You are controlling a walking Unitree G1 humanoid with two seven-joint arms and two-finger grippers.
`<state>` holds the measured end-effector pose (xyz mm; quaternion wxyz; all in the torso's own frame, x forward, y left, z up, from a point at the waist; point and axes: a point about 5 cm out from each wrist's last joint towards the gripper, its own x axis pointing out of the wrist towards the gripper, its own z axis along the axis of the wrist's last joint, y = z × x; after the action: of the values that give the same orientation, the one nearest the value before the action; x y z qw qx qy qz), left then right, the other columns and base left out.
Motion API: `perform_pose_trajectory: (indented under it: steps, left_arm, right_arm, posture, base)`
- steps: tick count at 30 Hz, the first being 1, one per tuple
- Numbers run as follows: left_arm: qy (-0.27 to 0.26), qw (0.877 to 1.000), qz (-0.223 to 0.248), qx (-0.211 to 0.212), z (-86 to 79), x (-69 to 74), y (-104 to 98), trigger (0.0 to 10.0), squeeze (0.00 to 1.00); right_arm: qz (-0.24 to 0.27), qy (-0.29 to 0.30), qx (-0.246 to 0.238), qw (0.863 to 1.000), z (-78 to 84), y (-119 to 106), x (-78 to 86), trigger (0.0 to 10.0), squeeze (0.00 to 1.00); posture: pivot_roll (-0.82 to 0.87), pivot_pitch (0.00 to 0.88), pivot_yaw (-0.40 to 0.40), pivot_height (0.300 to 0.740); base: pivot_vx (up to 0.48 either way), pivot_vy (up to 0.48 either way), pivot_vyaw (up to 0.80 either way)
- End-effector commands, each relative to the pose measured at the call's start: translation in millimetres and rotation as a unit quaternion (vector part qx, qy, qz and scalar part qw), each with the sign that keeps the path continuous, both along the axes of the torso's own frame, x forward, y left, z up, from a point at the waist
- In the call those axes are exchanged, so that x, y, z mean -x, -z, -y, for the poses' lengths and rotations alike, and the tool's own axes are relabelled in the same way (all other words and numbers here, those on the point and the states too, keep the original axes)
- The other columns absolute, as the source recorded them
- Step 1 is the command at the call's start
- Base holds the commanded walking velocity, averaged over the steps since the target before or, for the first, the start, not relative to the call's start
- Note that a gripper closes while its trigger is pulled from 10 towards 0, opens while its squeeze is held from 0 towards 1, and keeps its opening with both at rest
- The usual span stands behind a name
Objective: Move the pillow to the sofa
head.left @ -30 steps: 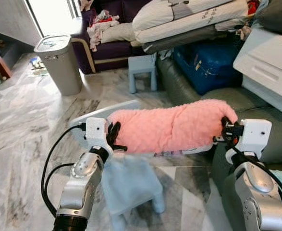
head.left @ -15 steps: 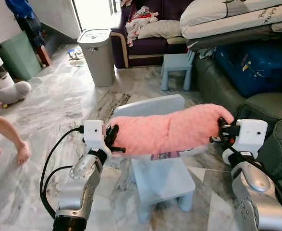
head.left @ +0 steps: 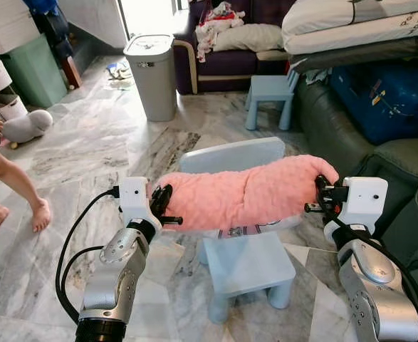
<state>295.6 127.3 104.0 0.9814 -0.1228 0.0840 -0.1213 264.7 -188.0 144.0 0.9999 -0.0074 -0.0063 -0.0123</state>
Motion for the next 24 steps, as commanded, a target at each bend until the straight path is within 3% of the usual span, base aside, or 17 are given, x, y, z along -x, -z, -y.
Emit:
perform_pose_trajectory:
  steps: [1,6,24]
  left_arm:
    - [0.000,1.000,0.010,0.003,-1.3,-3.8,-7.2,10.0,0.00]
    - [-0.002,1.000,0.007,0.007,-2.8,-4.5,-7.4,10.0,0.00]
    - [-0.004,1.000,-0.002,0.007,-2.4,-3.0,-5.9,10.0,0.00]
  right_arm:
    - [0.010,-0.007,-0.005,1.000,-3.4,-5.9,-0.5,10.0,0.00]
    - [0.007,-0.007,-0.008,1.000,-2.6,-6.0,-0.5,10.0,0.00]
    - [0.004,-0.008,-0.008,1.000,-2.8,-4.6,1.8,10.0,0.00]
  posture:
    - [-0.20,0.015,0.053,0.740]
    - [-0.21,0.020,0.053,0.740]
    - [-0.21,0.029,0.054,0.740]
  base:
    - [0.000,0.000,0.00]
    - [0.000,0.000,0.00]
    - [-0.343,0.000,0.00]
